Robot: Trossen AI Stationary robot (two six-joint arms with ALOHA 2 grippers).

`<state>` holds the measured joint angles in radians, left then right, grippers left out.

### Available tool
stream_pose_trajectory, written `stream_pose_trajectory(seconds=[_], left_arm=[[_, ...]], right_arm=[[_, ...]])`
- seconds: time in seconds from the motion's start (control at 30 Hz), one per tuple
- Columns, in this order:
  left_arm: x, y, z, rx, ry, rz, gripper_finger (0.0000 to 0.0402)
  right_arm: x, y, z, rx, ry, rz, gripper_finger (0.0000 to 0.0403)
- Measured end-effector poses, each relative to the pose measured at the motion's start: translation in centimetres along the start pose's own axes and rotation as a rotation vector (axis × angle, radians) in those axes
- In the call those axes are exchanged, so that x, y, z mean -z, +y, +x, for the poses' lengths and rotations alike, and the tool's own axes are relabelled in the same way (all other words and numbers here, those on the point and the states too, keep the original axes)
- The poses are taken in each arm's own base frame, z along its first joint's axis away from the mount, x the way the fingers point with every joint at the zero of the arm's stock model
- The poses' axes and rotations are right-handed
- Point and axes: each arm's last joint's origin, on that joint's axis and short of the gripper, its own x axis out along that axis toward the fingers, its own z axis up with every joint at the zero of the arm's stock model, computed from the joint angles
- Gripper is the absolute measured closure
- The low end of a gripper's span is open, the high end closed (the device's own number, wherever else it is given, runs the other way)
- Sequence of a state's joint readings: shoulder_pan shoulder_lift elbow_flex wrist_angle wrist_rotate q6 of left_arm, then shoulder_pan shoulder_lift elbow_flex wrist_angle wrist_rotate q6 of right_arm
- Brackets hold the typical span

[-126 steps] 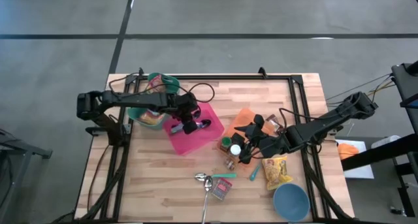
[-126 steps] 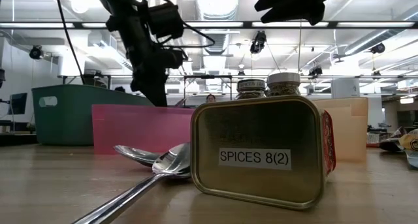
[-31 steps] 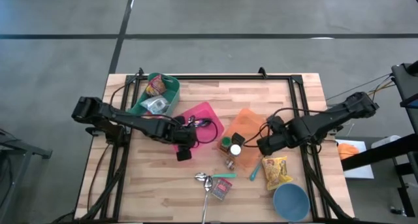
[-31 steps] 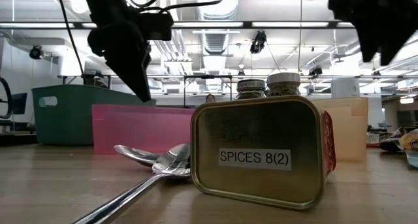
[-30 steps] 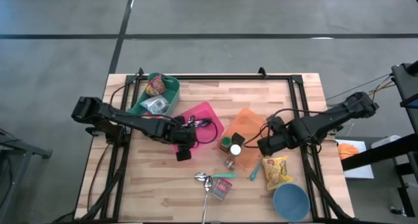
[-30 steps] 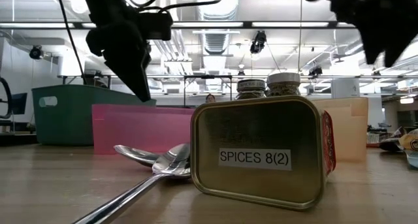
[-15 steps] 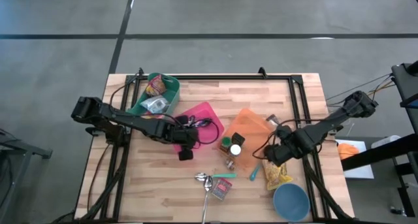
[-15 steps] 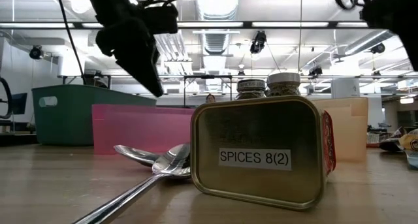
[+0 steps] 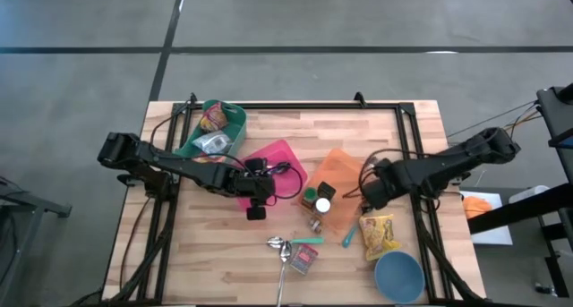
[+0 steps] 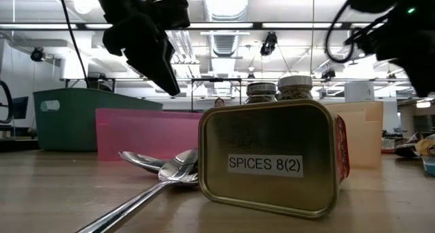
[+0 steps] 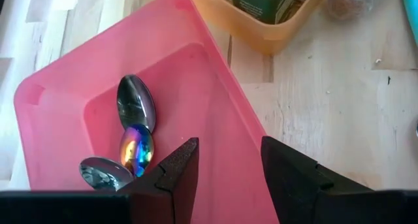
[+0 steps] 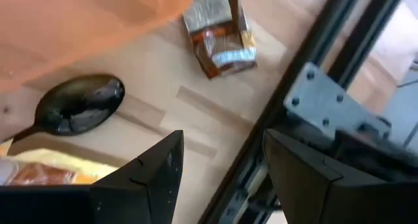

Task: Pick & Place Food Item
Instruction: Put the orange seasoning pack into the orange bin

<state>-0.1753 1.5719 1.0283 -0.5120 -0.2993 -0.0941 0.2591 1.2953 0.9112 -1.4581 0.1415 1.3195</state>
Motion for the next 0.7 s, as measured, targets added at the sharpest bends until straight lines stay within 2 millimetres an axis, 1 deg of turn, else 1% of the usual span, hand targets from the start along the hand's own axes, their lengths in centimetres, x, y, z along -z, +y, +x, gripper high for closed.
stream_pose_trajectory(seconds=[0.13, 0.27, 0.47, 0.7], left_arm=[[0.0, 0.0, 0.0, 0.0, 0.001, 0.006, 0.0236], [0.1, 0.0, 0.0, 0.008, 0.009, 0.012, 0.0236], [0.2, -0.1, 0.0, 0.022, 0.018, 0.015, 0.0236], [0.2, -0.1, 0.0, 0.026, 0.018, 0.022, 0.0236]], right_arm=[[-1.7, 0.2, 1.0, -0.056, -0.002, -0.045, 0.0195], [-2.9, -0.2, 2.4, -0.058, 0.014, -0.041, 0.0195], [-3.6, -0.9, 4.5, -0.038, 0.067, -0.039, 0.0195], [-3.5, -1.2, 5.8, -0.023, 0.079, -0.073, 0.0195]])
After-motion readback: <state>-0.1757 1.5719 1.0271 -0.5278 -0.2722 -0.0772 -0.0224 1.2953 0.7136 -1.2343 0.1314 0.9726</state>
